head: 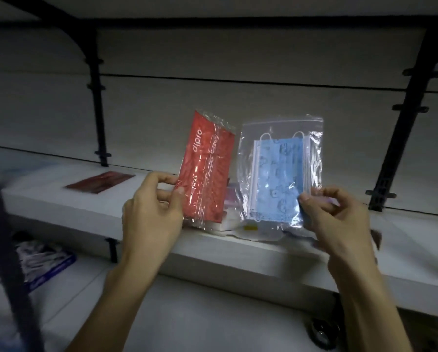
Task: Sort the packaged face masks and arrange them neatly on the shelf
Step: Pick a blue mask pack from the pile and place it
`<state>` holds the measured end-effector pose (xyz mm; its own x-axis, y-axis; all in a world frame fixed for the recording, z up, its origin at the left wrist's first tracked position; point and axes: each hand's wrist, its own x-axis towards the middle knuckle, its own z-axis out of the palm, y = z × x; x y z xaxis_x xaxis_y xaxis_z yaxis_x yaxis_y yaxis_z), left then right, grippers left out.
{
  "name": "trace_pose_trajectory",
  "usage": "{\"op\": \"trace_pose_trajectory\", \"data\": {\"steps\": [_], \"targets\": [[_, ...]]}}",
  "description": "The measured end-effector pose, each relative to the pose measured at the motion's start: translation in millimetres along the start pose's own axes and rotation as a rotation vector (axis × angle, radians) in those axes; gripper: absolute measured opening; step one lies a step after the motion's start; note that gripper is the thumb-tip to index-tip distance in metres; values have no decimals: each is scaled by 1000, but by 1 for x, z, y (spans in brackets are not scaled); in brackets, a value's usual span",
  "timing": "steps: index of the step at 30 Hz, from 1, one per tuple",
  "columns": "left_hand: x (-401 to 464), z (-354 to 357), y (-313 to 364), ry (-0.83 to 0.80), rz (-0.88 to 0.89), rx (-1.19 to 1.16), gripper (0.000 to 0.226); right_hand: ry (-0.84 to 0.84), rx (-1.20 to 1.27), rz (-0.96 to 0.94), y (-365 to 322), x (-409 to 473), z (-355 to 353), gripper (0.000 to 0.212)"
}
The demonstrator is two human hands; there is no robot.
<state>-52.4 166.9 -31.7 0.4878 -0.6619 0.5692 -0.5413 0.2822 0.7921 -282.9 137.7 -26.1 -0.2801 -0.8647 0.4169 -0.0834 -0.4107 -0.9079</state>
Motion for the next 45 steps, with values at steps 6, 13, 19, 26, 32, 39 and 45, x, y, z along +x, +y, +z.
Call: {"op": "trace_pose_trajectory", "data": {"steps": [6,13,19,26,32,39,45], "targets": [[29,-93,-57,36,-13,7,10,32,51,-32,-6,-45,97,10],[60,-203,-126,52,-49,21,7,45,-1,-68,-8,-96,211,18],[89,-243,-162,6,-75,32,7,51,-36,-59,-15,-119,267,17],[123,-240,-190,-36,-60,-1,8,92,-98,-52,-11,-111,294,13],[163,-216,-208,-93,-24,25,7,152,-133,-50,5,-82,314,18],[218,-177,-218,-174,12,60,9,187,-157,-45,21,-37,344,12],[253,-138,-235,-226,20,193,9,220,-165,-46,35,0,366,11]]}}
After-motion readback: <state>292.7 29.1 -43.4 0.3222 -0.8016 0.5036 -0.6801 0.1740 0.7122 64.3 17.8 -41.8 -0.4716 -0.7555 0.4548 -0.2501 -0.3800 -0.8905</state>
